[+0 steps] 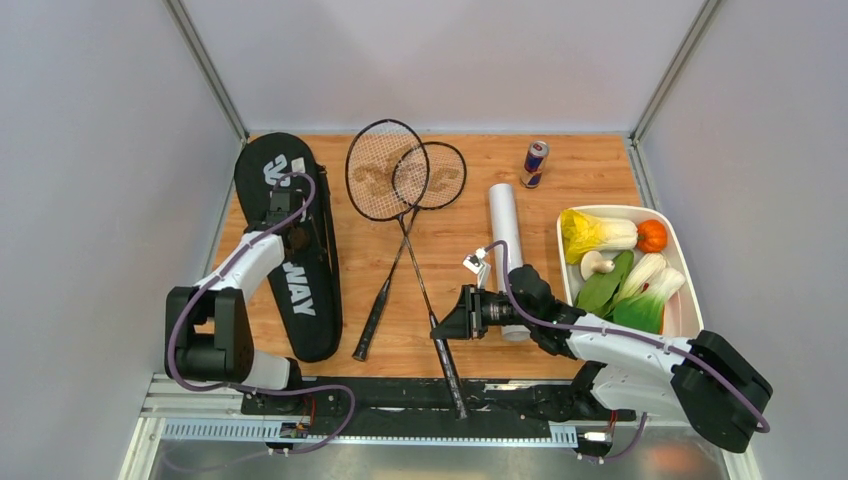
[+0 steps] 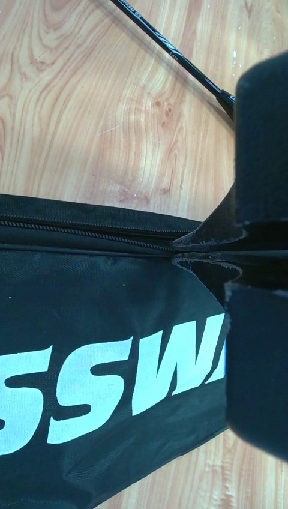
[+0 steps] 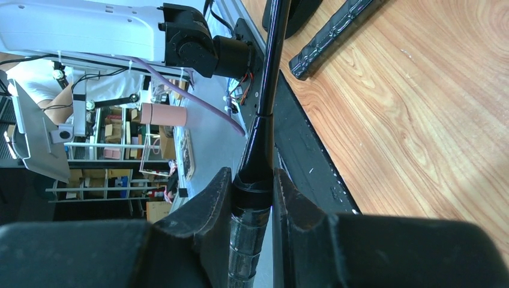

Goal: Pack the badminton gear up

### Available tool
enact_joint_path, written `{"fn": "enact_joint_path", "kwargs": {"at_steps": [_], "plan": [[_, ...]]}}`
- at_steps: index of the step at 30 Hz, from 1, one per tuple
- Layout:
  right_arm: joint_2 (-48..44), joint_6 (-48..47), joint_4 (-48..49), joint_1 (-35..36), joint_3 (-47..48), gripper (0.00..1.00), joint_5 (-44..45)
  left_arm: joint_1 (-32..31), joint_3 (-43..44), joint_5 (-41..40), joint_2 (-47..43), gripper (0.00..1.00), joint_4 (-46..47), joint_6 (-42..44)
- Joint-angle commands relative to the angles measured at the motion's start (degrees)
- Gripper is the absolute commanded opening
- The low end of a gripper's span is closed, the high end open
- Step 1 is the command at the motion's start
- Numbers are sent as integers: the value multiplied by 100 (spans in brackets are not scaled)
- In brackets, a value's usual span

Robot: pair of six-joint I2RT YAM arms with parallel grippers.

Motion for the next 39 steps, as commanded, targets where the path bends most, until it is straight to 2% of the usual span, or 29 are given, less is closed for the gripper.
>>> {"fn": "enact_joint_path", "kwargs": {"at_steps": [1,13,23,30,39], "plan": [[-39,-3,376,38,200,0,23,-11,-44,2,-318,0,169,-129],[1120,209,675,330,771,0,-549,-9,-170,506,-1109,0,287,-134],[2325,502,595,520,1461,0,-998,-5,-411,591,-1260,0,397,-166],[2325,408,-16,533,1470,0,-904,-7,-391,710,-1216,0,476,-211],[1649,111,-613,469,1323,0,-457,-7,-372,452,-1282,0,437,-196]]}}
